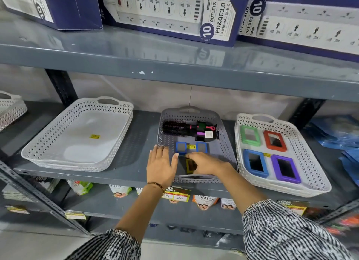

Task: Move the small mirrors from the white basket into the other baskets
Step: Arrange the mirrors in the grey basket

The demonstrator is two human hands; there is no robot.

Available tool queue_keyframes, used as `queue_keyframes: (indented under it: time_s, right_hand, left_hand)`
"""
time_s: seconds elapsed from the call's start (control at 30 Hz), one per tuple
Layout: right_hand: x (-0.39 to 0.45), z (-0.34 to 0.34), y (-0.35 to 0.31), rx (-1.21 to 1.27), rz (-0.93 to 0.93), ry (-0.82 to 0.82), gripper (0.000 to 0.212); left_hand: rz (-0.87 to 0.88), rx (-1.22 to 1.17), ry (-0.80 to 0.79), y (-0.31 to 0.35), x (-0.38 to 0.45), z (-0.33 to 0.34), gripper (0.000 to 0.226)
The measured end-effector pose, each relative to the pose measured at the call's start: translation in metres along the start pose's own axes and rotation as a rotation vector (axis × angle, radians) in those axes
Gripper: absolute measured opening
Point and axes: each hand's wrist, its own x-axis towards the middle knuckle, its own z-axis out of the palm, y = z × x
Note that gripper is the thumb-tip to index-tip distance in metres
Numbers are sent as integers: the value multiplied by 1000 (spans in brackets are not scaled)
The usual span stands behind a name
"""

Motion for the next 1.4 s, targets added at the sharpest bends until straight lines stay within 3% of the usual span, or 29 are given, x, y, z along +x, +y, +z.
queue_keyframes:
  time_s: [0.33,0.53,0.63,0.87,1.4]
  right_hand:
    - [2,0,1,51,-8,4,75]
    - [14,-33,23,242,86,212,72]
    - [24,-41,37,199,144,168,70]
    - [39,-39,46,162,180,25,89]
    - [46,-26,53,103,120,67,87]
  left_hand:
    - [-10,16,3,-2,1,4,55]
    - [-17,31,5,-3,3,6,55]
    - [-20,29,5,-4,3,7,55]
    - [-17,45,19,-5,2,7,58]
    - [-17,48,26,-4,2,8,52]
